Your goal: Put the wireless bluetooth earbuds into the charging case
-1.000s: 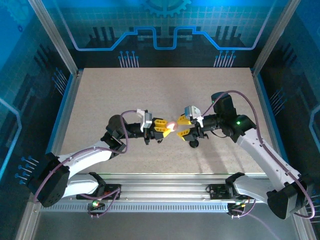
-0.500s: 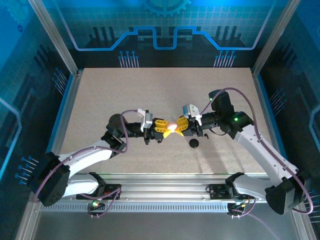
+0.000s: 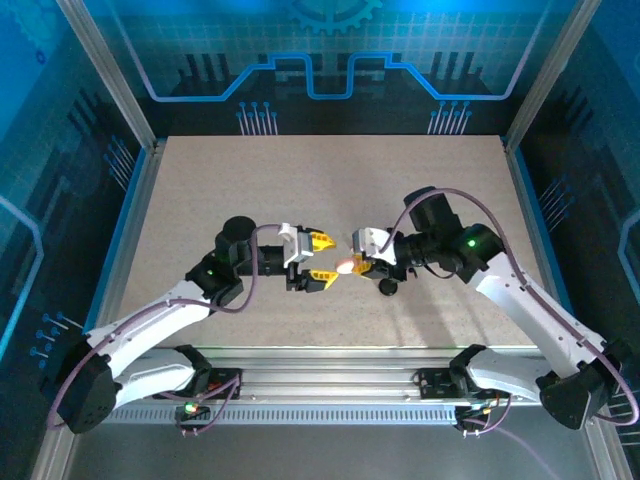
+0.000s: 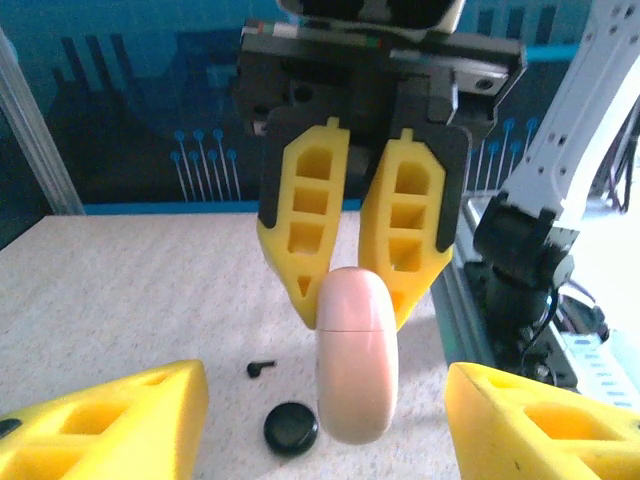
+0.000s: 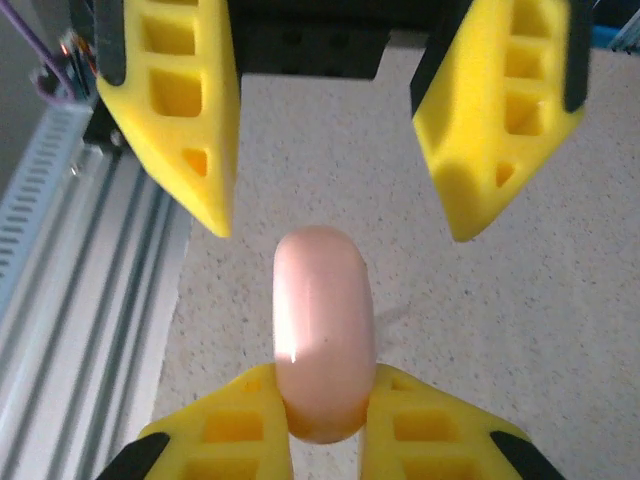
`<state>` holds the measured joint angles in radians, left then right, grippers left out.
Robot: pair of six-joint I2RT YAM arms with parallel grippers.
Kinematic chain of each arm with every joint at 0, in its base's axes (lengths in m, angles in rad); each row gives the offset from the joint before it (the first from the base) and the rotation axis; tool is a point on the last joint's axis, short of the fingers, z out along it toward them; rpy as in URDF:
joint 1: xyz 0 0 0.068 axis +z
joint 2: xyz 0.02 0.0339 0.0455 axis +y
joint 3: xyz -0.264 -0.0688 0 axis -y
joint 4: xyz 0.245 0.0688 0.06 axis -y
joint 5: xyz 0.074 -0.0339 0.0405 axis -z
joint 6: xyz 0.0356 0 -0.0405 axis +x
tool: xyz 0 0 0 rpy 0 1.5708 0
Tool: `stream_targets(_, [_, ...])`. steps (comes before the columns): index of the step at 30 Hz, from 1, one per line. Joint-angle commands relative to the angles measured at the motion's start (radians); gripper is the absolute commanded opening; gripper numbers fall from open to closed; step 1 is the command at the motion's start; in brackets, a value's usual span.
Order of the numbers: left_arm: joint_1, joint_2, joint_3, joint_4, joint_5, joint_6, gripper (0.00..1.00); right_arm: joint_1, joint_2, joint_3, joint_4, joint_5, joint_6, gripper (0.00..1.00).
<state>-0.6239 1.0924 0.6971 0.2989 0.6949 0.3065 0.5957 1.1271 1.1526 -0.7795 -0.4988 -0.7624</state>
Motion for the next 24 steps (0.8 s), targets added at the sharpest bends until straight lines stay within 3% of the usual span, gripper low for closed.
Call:
stream_targets(1, [-0.004, -0.011, 0.039, -0.228, -0.027, 0.161, 0.64, 0.047, 0.023, 0.047, -0.075, 0.147, -0.061, 0.12])
stream_targets(10, [-0.004, -0.005, 0.041, -0.266, -0.028, 0.197, 0.63, 0.077, 0.087, 0.079, -0.022, 0.083, -0.035, 0.13])
stream_targets(24, [-0.004, 0.05, 0.049, -0.199, 0.0, 0.154, 0.43, 0.085, 0.125, 0.079, 0.028, 0.008, 0.01, 0.13])
